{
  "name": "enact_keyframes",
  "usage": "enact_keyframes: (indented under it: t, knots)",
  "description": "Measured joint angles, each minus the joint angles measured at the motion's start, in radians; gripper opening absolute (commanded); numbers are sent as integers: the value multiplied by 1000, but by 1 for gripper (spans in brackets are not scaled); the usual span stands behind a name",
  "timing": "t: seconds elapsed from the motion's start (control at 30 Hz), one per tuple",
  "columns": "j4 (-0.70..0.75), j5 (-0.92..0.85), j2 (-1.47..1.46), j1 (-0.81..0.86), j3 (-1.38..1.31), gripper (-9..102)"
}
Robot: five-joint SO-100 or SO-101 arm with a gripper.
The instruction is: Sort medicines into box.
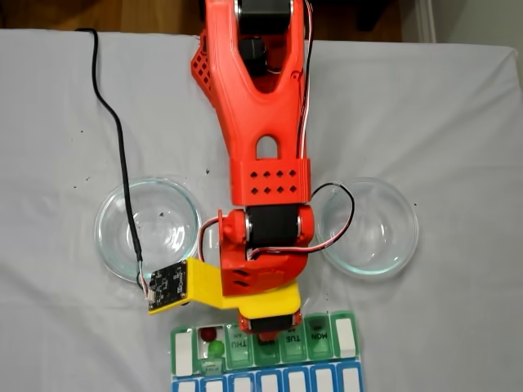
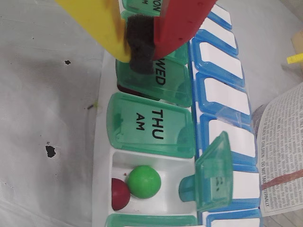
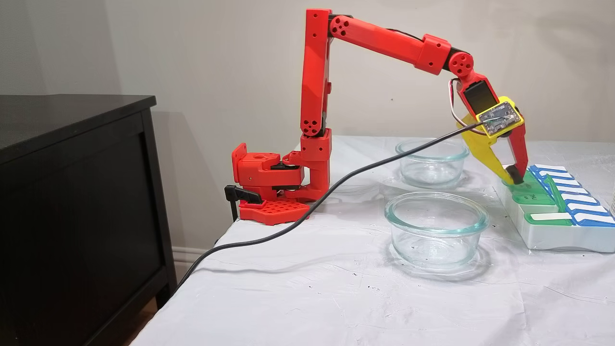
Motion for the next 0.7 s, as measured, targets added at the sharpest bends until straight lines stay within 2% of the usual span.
enact_keyframes:
  t: [0.27, 0.5, 0.63, 0.7]
  knots:
    - [40, 2, -31, 0, -15, 0]
    - [135, -26, -69, -32, -63, 0]
    - [114, -38, -55, -31, -51, 0]
    - [52, -49, -17, -26, -9, 0]
